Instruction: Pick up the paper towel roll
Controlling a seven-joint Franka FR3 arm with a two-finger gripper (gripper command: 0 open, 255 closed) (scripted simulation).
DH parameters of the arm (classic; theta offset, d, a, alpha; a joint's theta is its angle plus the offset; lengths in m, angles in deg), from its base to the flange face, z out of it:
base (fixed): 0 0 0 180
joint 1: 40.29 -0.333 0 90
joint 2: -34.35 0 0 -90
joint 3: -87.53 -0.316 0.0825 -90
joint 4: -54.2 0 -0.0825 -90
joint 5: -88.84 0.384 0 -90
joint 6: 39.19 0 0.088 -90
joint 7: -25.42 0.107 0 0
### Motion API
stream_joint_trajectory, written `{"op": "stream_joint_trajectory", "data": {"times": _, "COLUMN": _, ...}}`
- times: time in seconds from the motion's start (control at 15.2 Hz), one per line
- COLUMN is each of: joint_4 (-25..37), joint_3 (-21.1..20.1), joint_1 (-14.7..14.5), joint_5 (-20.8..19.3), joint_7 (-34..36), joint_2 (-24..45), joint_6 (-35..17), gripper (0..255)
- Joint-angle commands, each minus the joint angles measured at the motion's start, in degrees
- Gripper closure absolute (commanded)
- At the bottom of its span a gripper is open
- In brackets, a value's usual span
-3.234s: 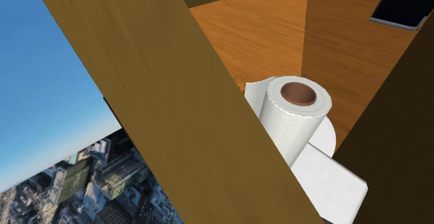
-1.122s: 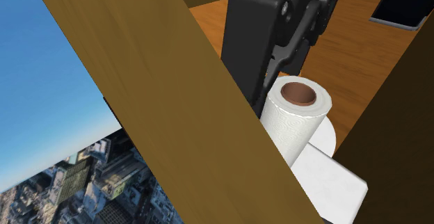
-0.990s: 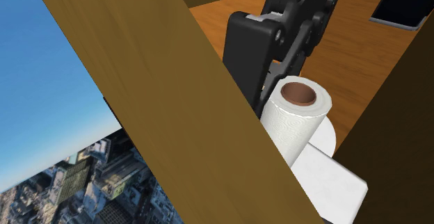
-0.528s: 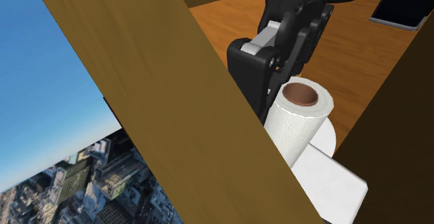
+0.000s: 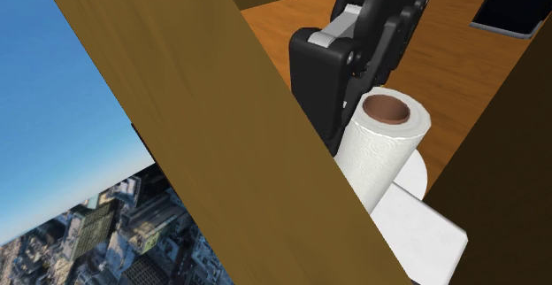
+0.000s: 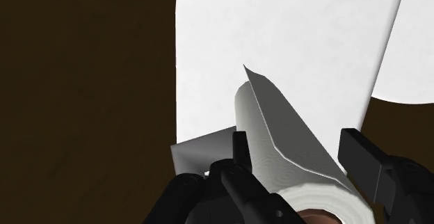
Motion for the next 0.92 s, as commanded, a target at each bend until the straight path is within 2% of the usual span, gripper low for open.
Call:
{"op": "stream_joint_trajectory", "data": {"times": 0.0, "joint_4": 2.63, "joint_3": 0.07, "joint_1": 0.21, "joint_5": 0.22, "joint_7": -0.16, "joint_2": 0.84, "joint_6": 1.83, "gripper": 255}}
{"op": "stream_joint_trajectory", "data": {"times": 0.4, "joint_4": 12.12, "joint_3": 0.25, "joint_1": 1.07, "joint_5": 1.12, "joint_7": -0.62, "joint_2": 4.07, "joint_6": 8.16, "gripper": 255}}
{"op": "stream_joint_trajectory", "data": {"times": 0.73, "joint_4": 23.00, "joint_3": 0.38, "joint_1": 2.44, "joint_5": 2.40, "joint_7": -1.08, "joint_2": 8.47, "joint_6": 14.72, "gripper": 255}}
{"op": "stream_joint_trajectory", "data": {"times": 0.86, "joint_4": 23.42, "joint_3": 0.37, "joint_1": 2.52, "joint_5": 2.45, "joint_7": -1.09, "joint_2": 8.65, "joint_6": 14.96, "gripper": 255}}
